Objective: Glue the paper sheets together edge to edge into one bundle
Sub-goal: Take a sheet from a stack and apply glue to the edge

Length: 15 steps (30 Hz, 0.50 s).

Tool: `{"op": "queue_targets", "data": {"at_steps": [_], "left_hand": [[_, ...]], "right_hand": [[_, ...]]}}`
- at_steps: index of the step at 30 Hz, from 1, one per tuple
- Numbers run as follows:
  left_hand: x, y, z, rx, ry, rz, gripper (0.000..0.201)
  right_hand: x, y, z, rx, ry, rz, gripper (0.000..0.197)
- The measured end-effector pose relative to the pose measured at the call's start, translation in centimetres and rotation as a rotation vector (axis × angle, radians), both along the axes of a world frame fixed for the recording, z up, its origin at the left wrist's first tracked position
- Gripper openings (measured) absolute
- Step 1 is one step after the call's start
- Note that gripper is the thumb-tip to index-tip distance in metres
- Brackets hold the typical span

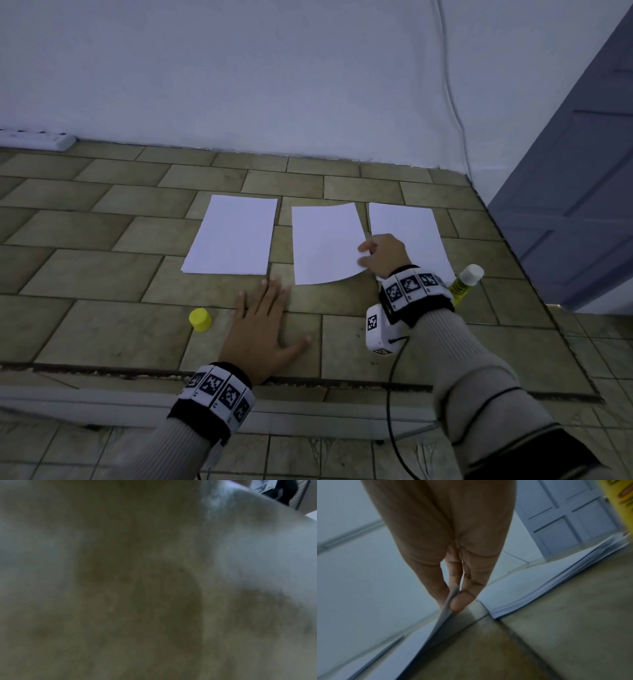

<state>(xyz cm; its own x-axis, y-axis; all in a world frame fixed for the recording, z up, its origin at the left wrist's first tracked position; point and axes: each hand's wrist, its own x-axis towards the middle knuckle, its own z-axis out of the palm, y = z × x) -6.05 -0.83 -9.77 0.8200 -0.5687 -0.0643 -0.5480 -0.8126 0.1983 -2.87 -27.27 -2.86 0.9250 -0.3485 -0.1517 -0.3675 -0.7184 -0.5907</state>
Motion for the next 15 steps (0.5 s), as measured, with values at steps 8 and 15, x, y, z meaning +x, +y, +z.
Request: {"op": "queue_targets", "data": {"at_steps": [8, 15], "left_hand": [[0.0, 0.0, 0.0, -0.019, -0.003, 0.000, 0.117], [0.1, 0.0, -0.1, 0.013, 0.008, 0.002, 0.119]], "right_hand": [[2.1, 1.8, -0.7, -0.037, 0.096, -0.048, 0.038], [1.7, 2.3, -1.1, -0.097, 0.134, -0.083, 0.041]]}}
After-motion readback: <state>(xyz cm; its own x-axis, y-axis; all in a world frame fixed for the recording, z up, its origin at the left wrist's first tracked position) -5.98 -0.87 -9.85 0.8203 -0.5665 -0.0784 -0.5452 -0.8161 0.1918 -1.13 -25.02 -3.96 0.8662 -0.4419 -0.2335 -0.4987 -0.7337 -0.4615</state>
